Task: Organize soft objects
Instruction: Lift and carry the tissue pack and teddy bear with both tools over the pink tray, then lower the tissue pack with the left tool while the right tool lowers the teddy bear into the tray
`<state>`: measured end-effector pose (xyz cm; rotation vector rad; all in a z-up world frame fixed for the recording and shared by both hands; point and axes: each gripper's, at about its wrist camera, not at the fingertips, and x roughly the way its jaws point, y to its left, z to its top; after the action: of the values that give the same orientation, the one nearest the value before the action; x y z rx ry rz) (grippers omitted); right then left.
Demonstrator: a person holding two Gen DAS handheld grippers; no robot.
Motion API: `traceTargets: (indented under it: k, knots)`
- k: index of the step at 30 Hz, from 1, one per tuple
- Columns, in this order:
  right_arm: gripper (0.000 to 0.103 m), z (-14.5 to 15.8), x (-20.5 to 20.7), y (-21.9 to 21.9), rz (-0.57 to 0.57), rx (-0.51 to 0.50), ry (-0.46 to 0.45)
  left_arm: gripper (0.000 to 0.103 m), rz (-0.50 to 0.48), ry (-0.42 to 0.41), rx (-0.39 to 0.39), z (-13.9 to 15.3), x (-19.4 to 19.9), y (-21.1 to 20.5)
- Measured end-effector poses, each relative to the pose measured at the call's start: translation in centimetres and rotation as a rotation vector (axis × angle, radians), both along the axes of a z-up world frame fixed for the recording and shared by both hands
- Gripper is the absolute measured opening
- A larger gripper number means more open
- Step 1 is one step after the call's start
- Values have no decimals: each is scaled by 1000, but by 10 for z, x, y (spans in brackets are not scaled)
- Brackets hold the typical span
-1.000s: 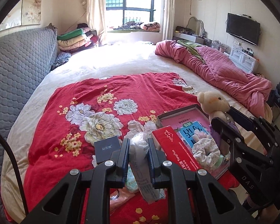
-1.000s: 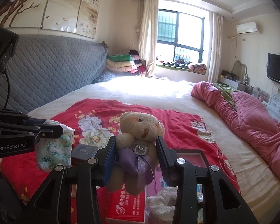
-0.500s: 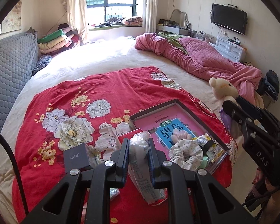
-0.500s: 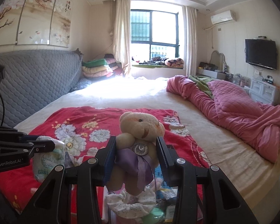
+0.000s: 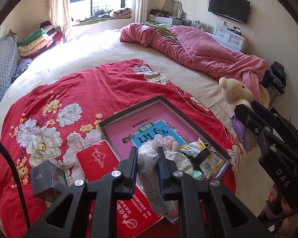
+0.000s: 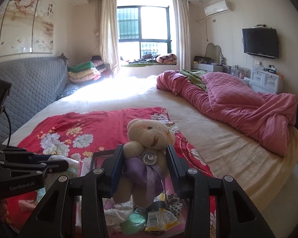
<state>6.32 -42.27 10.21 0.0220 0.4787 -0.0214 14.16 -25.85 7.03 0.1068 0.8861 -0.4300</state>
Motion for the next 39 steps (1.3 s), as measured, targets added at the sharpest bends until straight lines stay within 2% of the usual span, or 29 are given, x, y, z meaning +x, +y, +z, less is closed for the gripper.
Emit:
traceTargets:
  k: [7, 16, 25, 39]
  knots:
    - [44, -12, 4, -10, -8, 9, 29, 18, -24, 57, -7, -25, 17, -19]
    - [44, -33, 16, -8, 20, 16, 94, 18, 1, 95, 20, -51, 37, -23]
    - [44, -54, 27, 0, 48, 7, 153, 19, 10, 77, 51, -59, 42, -23]
    - [45, -84, 43, 1, 66, 38, 234, 19, 28, 120, 51, -72, 52, -22]
